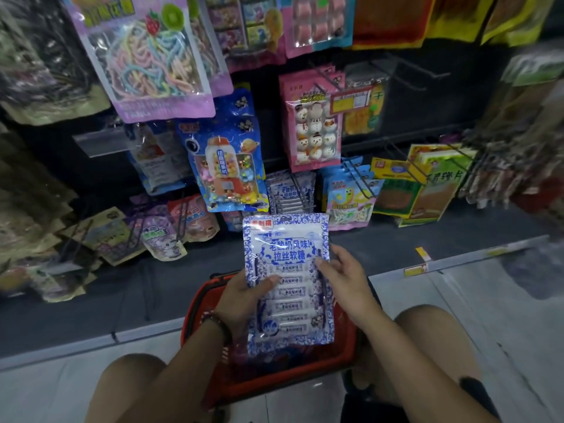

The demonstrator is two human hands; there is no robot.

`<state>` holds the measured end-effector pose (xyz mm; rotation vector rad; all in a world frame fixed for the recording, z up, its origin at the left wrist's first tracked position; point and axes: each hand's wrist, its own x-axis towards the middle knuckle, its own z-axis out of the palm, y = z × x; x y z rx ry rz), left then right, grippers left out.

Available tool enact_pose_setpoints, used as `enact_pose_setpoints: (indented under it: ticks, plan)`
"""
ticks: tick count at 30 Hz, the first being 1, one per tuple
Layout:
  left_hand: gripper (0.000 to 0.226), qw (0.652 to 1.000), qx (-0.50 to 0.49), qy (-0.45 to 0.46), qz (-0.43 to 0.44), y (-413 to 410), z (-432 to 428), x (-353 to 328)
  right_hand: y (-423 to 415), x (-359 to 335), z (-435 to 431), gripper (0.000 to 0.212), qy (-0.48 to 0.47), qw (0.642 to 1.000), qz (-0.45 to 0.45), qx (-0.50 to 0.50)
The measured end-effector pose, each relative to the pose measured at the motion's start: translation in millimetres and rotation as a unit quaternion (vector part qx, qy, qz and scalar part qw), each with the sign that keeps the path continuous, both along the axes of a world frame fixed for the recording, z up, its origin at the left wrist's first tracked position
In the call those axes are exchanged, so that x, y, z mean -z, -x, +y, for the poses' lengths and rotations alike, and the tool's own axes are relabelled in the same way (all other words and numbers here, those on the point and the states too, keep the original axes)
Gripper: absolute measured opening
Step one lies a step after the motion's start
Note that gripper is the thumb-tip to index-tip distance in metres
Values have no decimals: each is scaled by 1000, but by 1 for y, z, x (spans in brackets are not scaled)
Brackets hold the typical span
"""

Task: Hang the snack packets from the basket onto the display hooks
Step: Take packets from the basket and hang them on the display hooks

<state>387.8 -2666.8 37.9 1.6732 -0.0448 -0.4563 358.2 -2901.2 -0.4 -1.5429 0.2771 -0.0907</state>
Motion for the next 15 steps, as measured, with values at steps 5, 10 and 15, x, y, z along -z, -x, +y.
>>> enact_pose_setpoints:
  ticks: [5,10,15]
  plan:
    - [33,997,33,-52,-50,-13,-11,0,-14,8,-11,48,10,1000,-15,0]
    - [52,969,37,-226,-90,-44,-22,6,-36,6,-42,31,21,999,-6,25]
    - [25,946,-32,-289,-142,-78,-53,-3,-67,3,-67,24,102,994,-17,29]
